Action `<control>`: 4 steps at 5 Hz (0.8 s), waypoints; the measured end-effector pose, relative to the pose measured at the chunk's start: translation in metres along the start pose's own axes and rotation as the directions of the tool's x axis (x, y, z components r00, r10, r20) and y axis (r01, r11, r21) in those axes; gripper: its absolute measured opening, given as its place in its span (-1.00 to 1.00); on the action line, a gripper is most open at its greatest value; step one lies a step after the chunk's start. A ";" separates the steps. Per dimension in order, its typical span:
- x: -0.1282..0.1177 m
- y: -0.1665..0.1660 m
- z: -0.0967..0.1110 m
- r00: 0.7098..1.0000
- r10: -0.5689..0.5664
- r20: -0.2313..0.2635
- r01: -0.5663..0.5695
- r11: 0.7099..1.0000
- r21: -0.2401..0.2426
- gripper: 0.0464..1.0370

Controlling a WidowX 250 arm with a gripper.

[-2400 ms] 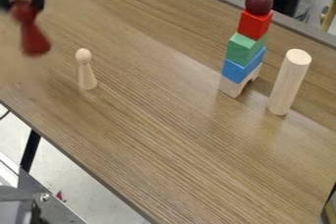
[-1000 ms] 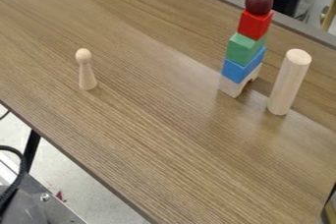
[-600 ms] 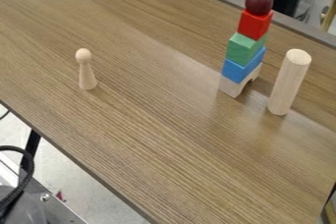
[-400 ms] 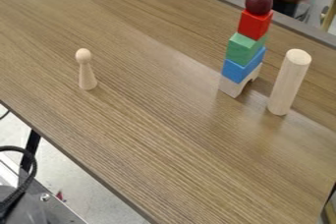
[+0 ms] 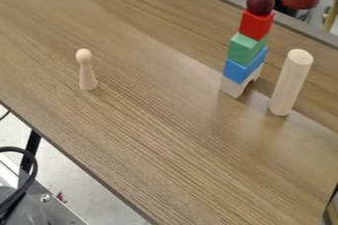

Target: Put the pawn to the right above the cylinder

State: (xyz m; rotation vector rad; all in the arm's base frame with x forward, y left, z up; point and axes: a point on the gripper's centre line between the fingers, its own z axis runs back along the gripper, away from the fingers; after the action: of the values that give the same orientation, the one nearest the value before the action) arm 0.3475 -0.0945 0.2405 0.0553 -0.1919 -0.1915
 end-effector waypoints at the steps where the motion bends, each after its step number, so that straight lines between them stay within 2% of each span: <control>1: 0.003 -0.002 -0.004 1.000 0.005 0.003 -0.005 1.000 -0.005 -0.01; 4: -0.002 -0.023 -0.030 0.999 -0.045 -0.006 0.045 0.999 -0.001 -0.01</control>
State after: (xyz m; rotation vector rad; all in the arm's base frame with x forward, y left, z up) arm 0.3477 -0.1156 0.2090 0.0597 -0.1846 -0.2359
